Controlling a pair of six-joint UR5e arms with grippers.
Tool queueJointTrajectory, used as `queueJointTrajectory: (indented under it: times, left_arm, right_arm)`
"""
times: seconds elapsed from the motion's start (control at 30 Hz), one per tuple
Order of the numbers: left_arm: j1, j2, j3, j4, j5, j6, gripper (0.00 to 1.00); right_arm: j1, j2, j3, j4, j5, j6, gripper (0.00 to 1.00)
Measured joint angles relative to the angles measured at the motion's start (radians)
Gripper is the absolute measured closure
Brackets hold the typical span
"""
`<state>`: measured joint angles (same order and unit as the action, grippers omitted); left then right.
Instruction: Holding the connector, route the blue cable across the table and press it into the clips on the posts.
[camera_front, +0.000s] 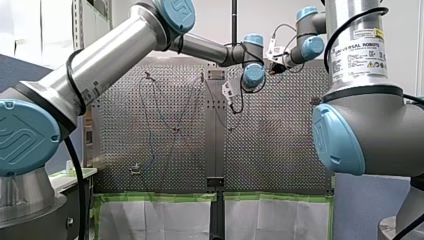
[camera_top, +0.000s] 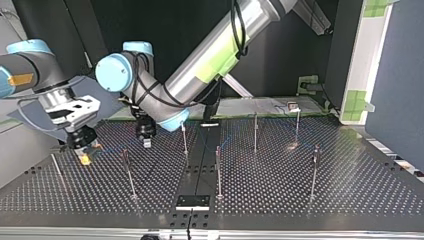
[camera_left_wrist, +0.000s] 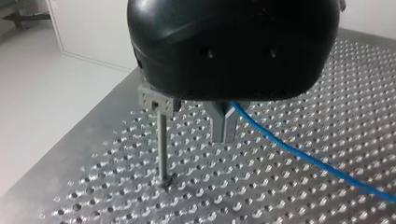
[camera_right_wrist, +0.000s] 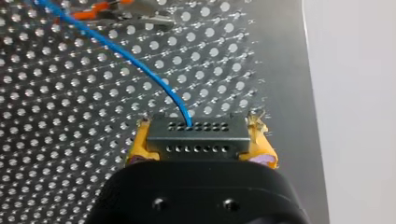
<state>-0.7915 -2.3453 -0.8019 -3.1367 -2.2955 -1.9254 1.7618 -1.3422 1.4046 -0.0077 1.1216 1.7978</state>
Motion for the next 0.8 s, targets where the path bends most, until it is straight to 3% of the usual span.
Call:
queueJointTrajectory:
  times: [0.27, 0.57, 0.8]
  left_arm:
    - [0.048, 0.0, 0.0, 0.067, 0.059, 0.036, 1.0]
    - [0.077, -0.006, -0.001, 0.128, 0.137, 0.044, 1.0]
    - [0.099, -0.008, -0.035, 0.148, 0.196, 0.043, 1.0]
  right_arm:
    - [0.0, 0.018, 0.006, -0.013, -0.008, -0.006, 1.0]
    - [0.0, 0.056, 0.0, -0.049, -0.015, -0.002, 1.0]
    - [0.0, 0.074, -0.023, -0.056, -0.017, 0.003, 1.0]
